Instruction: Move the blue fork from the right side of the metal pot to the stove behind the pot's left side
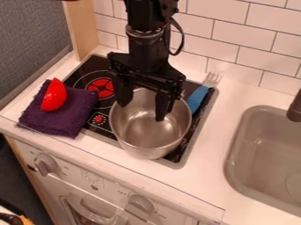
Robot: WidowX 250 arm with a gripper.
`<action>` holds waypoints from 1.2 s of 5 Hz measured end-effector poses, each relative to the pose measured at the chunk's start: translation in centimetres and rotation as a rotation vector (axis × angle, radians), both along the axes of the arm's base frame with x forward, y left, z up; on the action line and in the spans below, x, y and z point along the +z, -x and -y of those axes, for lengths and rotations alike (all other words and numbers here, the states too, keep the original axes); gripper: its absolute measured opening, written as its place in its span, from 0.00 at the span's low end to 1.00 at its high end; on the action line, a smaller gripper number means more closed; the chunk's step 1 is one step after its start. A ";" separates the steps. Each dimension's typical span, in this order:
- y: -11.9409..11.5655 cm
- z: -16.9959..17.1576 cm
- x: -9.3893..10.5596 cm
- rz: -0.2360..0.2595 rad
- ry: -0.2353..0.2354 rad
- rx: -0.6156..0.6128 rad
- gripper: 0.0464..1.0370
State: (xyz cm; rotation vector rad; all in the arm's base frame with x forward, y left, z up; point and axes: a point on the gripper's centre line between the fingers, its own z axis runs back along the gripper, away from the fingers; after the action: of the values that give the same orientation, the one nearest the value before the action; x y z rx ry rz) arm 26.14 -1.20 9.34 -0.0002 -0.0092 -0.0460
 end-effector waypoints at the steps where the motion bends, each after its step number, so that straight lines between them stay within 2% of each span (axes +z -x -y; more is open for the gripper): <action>1: 0.1 0.1 -0.7 -0.028 0.003 0.010 0.96; 2: -2.1 0.7 0.4 0.018 0.027 0.046 0.96; 3: -6.3 1.9 2.0 0.084 0.023 0.040 0.96; 4: -10.0 2.2 2.1 0.132 0.010 0.072 0.96; 5: -12.4 2.5 -1.0 0.114 -0.024 0.116 0.96; 6: -13.7 3.0 -3.4 0.102 -0.036 0.146 0.96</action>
State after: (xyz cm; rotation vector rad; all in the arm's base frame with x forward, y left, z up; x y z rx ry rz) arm 39.87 -4.24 5.89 0.0389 -0.1108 0.1000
